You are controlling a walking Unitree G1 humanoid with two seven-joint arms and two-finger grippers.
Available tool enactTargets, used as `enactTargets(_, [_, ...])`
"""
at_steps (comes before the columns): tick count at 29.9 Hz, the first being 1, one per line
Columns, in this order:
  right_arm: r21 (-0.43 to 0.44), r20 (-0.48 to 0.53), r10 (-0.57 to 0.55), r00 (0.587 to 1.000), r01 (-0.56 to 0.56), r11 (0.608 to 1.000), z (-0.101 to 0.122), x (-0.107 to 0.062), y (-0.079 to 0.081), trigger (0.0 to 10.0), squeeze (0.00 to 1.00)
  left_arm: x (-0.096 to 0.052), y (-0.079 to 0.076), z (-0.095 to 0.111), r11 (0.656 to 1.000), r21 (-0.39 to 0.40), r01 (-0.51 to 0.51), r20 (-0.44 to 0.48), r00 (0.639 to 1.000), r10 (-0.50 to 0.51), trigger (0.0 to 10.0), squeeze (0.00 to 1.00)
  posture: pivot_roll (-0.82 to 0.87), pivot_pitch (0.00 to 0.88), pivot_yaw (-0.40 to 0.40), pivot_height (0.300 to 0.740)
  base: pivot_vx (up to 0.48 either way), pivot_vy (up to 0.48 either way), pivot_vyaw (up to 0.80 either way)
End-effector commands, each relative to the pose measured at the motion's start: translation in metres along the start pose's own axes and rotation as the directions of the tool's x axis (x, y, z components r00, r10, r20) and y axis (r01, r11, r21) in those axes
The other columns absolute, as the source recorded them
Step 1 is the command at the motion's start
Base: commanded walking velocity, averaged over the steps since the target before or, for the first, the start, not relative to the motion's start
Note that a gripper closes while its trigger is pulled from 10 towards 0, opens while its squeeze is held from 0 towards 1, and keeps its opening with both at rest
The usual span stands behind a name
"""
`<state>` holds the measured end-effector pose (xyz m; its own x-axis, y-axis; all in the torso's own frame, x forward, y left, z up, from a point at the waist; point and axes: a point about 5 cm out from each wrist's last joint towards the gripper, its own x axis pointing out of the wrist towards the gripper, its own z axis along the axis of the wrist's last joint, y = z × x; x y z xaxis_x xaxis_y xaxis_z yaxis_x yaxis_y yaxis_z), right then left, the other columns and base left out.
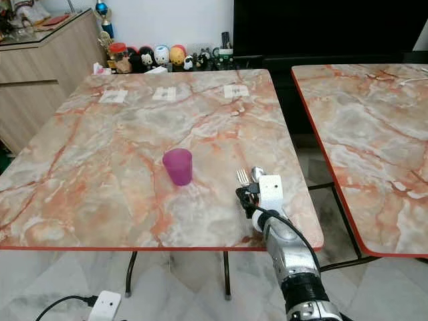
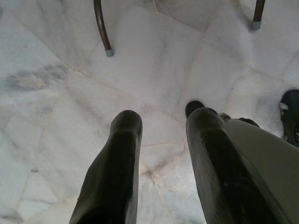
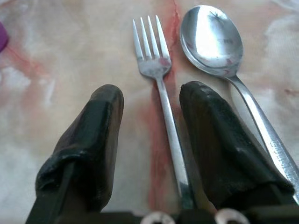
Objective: Setting the table
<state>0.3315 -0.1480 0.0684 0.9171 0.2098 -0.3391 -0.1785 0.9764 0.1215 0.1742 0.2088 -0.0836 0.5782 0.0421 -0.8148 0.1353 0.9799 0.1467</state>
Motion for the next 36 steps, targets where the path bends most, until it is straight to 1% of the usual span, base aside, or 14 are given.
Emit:
enactTargets(1, [0.007,0.01,0.0,1.0,0.0,1.0,0.004,0.004,0.003,10.0,0.0,-0.001,0.001,-0.008,1.0,0.002,-0.003,-0.036,0.999,0.003,10.0,0.0,-0.08,0.021,0.059,0.74,0.0,0.0,0.0])
enactTargets(3, [0.022,0.004,0.007,1.0,-0.007,1.0,0.003,0.005,0.004,10.0,0.0,-0.001,0.001,-0.009,1.0,0.001,-0.001,-0.036,0.999,0.001,10.0,0.0,-0.07,0.021,0.058,0.74,0.0,0.0,0.0])
enactTargets(8, [0.023,-0.032,0.005,0.999,-0.005,1.0,-0.002,0.008,0.002,10.0,0.0,-0.001,-0.001,-0.009,1.0,-0.003,0.001,-0.037,0.999,-0.001,10.0,0.0,-0.07,0.022,0.054,0.74,0.0,0.0,0.0])
enactTargets(10, [0.017,-0.048,0.003,0.999,-0.002,1.0,-0.004,0.008,0.002,5.6,0.0,-0.001,-0.001,-0.009,1.0,-0.005,0.002,-0.038,0.999,-0.002,10.0,0.0,-0.07,0.023,0.054,0.74,0.0,0.0,0.0])
enactTargets(11, [0.027,-0.068,0.009,0.998,-0.007,1.0,-0.007,0.009,0.001,1.9,0.0,-0.002,-0.001,-0.009,1.0,-0.006,0.003,-0.039,0.999,-0.003,10.0,0.0,-0.07,0.023,0.053,0.74,0.0,0.0,0.0])
enactTargets(12, [0.03,-0.074,0.011,0.997,-0.009,0.999,-0.008,0.009,0.001,1.9,0.0,-0.002,-0.001,-0.009,1.0,-0.007,0.004,-0.039,0.999,-0.004,10.0,0.0,-0.07,0.023,0.053,0.74,0.0,0.0,0.0])
enactTargets(13, [0.03,-0.078,0.01,0.997,-0.008,1.0,-0.009,0.009,0.001,0.2,0.0,-0.002,-0.001,-0.009,1.0,-0.007,0.004,-0.039,0.999,-0.004,10.0,0.0,-0.07,0.023,0.052,0.74,0.0,0.0,0.0])
enactTargets(14, [0.028,-0.08,0.008,0.997,-0.005,1.0,-0.009,0.009,0.0,0.0,0.0,-0.002,-0.001,-0.009,1.0,-0.008,0.004,-0.039,0.999,-0.004,10.0,0.0,-0.07,0.023,0.052,0.74,0.0,0.0,0.0])
enactTargets(36, [0.032,-0.073,0.02,0.997,-0.018,0.999,-0.011,0.01,-0.002,0.0,0.0,-0.002,-0.003,-0.012,1.0,-0.011,0.006,-0.05,0.999,-0.006,10.0,0.0,-0.07,0.023,0.044,0.74,0.0,0.0,0.0])
